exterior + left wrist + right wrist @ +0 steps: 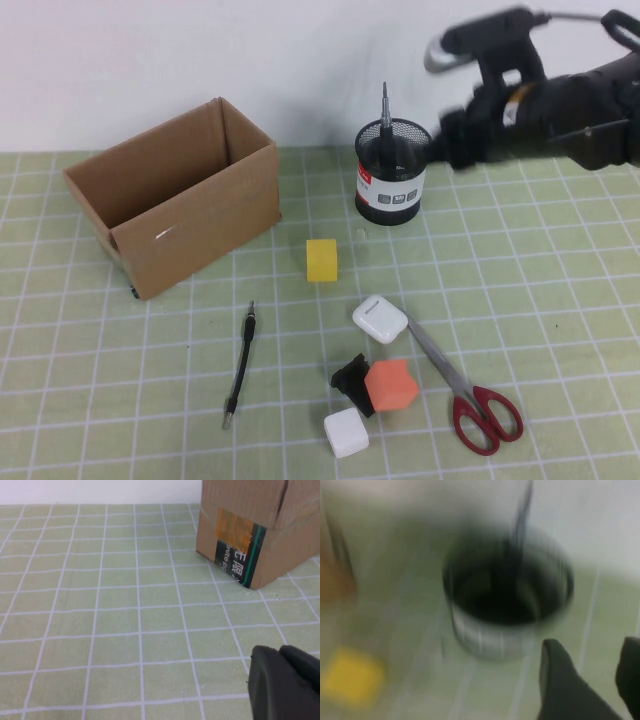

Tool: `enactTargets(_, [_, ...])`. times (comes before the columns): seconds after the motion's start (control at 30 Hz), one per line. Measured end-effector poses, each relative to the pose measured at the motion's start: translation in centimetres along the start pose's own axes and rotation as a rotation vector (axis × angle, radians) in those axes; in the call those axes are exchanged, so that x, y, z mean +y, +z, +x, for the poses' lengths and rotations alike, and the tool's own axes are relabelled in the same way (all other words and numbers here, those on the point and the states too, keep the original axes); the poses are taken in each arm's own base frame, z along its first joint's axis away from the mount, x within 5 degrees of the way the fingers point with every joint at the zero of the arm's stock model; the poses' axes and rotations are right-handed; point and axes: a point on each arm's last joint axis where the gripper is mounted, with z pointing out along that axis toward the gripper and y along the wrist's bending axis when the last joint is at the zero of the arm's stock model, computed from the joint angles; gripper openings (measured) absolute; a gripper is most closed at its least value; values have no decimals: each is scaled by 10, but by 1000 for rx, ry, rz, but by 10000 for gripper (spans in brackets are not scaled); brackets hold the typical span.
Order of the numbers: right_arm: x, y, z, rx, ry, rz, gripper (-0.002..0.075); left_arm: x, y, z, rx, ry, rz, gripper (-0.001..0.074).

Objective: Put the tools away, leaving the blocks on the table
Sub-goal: Place the picked object into the round holder, then pick up the scissors from the table

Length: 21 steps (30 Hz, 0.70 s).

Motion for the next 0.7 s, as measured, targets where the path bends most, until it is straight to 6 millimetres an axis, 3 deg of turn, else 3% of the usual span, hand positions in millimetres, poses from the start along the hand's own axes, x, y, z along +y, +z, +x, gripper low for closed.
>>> enactTargets(0.17, [0, -7, 31, 356, -23, 24, 207, 0, 0, 0, 0, 0, 0, -4])
enactTargets(0.3, [15, -9, 50, 553, -134, -8, 207, 0, 0, 0, 0, 0, 0, -4])
enactTargets(0.53, [49, 3, 65, 641, -232, -68, 207, 0, 0, 0, 0, 0, 0, -4])
enactTargets(0.7, [59, 18, 82, 714, -206, -115, 207, 0, 0, 0, 0, 0, 0, -4])
